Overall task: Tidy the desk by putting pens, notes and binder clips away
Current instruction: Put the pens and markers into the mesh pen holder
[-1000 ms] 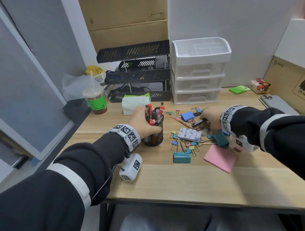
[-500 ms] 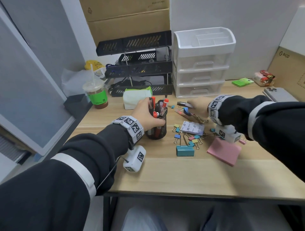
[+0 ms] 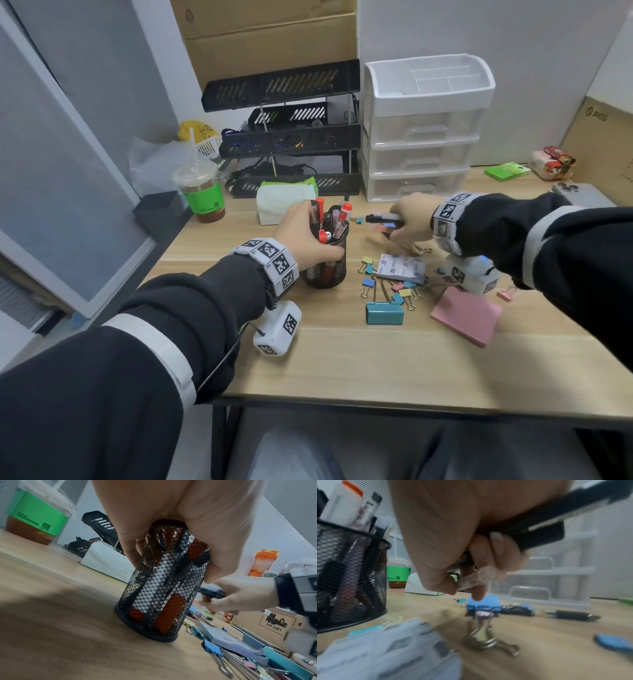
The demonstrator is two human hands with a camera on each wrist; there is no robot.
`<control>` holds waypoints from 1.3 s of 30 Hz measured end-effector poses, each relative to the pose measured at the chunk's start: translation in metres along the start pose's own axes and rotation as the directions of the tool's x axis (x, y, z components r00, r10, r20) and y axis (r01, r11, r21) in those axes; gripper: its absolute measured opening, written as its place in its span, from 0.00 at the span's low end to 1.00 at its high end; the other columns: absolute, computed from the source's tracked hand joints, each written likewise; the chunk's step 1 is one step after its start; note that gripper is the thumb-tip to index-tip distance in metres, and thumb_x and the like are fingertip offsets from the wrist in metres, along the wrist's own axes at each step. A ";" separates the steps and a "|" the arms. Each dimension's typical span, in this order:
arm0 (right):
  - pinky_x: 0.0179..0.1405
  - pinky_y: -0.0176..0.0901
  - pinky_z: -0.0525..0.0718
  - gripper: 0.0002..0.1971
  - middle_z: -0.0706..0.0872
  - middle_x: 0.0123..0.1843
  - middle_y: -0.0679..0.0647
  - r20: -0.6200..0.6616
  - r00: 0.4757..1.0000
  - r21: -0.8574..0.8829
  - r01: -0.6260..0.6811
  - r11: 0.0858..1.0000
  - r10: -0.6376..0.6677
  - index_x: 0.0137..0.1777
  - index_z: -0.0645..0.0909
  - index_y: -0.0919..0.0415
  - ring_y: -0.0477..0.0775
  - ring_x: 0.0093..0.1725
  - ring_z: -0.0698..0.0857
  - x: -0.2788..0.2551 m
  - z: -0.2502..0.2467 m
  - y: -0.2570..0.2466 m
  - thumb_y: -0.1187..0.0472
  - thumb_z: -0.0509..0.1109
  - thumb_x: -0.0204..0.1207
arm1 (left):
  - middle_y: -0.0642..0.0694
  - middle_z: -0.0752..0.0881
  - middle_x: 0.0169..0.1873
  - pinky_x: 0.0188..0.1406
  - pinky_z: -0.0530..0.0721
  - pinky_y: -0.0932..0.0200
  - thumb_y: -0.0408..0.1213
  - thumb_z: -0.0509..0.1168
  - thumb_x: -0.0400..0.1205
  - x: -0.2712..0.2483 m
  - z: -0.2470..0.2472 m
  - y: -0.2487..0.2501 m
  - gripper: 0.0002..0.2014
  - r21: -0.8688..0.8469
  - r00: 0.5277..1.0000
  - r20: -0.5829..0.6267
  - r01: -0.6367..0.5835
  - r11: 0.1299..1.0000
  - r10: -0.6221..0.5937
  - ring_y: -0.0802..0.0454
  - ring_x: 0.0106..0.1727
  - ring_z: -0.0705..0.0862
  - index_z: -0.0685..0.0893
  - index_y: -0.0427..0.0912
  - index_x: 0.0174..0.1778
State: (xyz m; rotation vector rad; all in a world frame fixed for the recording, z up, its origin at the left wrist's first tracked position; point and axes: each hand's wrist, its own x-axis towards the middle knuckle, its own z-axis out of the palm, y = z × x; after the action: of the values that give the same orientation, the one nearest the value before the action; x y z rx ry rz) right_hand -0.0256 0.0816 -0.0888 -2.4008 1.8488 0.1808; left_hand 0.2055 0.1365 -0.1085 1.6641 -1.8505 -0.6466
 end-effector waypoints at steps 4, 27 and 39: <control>0.37 0.42 0.83 0.11 0.88 0.39 0.55 -0.049 0.997 0.064 -0.058 0.996 0.061 0.53 0.80 0.61 0.55 0.38 0.85 -0.020 -0.029 0.034 0.53 0.68 0.77 | 0.50 0.80 0.54 0.52 0.90 0.47 0.51 0.81 0.57 0.003 0.000 -0.001 0.34 0.012 1.000 0.004 0.001 1.000 -0.001 0.51 0.52 0.86 0.75 0.50 0.56; 0.34 0.43 0.79 0.09 0.75 0.27 0.50 -0.242 0.917 0.897 0.336 -0.288 0.316 0.44 0.71 0.56 0.47 0.26 0.75 -0.039 -0.050 -0.098 0.55 0.61 0.85 | 0.53 0.90 0.47 0.53 0.88 0.52 0.54 0.84 0.52 -0.009 0.016 0.027 0.36 -0.138 0.999 0.021 -0.031 0.990 0.034 0.57 0.49 0.88 0.82 0.49 0.55; 0.38 0.35 0.85 0.09 0.86 0.37 0.55 -0.496 0.821 0.868 0.475 0.142 0.284 0.55 0.75 0.56 0.48 0.36 0.85 -0.038 -0.048 -0.098 0.52 0.58 0.87 | 0.54 0.88 0.49 0.58 0.87 0.50 0.53 0.83 0.61 -0.013 0.018 0.030 0.28 -0.223 1.000 -0.018 -0.020 0.975 0.016 0.55 0.51 0.88 0.82 0.52 0.54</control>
State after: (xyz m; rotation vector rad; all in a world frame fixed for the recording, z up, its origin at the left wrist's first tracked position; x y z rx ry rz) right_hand 0.0610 0.1349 -0.0345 -1.4698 1.0838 -1.5045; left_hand 0.1718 0.1523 -0.1023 1.5001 -1.7101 -0.8006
